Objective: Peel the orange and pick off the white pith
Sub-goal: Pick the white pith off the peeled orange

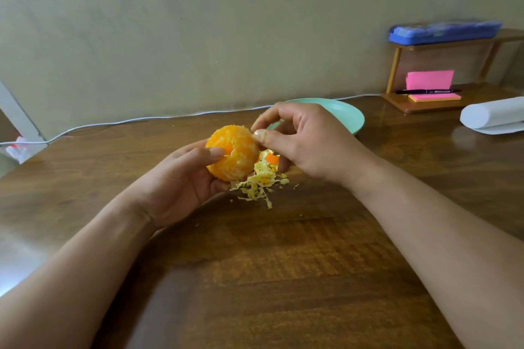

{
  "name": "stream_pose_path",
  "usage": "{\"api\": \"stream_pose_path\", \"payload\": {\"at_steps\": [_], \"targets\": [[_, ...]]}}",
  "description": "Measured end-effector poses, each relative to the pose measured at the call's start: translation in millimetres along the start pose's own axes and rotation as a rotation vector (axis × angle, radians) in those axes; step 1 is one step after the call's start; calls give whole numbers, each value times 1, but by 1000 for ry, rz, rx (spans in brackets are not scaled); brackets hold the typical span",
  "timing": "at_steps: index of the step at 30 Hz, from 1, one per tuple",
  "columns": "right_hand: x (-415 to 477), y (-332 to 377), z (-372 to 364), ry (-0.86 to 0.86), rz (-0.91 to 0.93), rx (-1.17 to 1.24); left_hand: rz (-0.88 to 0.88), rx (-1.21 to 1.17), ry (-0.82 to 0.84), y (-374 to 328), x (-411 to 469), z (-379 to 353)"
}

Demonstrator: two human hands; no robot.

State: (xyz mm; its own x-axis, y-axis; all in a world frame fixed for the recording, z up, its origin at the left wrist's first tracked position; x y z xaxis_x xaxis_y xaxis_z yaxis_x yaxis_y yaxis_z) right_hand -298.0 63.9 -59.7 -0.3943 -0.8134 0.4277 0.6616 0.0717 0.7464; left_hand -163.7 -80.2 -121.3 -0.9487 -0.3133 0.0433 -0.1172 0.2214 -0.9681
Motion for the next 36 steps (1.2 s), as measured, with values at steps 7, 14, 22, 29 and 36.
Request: {"api": "stream_pose_path", "payload": {"at_steps": [7,14,22,29,36], "targets": [[0,0,0,12,85,-155,22,48,-14,-1,-1,-5],[2,-8,-1,-67,96,-141,4,-36,8,-1,1,-11],[2,-5,-1,-43,-23,6,-26,-78,-41,-5,3,-1],[2,-14,-7,11,-140,52,-57,44,-51,-8,3,-2],[1,-15,-8,35,-163,24,-62,85,-77,-6,5,2]]}}
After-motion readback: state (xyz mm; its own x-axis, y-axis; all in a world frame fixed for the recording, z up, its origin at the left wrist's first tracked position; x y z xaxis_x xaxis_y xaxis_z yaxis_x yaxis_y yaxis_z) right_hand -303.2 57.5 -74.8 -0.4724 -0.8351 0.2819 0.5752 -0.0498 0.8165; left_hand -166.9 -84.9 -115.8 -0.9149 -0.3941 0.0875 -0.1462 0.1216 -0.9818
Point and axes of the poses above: each hand's wrist, its own x-axis towards the middle knuckle, its own z-axis out of the back of the hand, y = z × x, the point moved 7 cm from there along x, towards the middle knuckle, and after that the axes turned 1 degree about z, right-handed, at the moved point
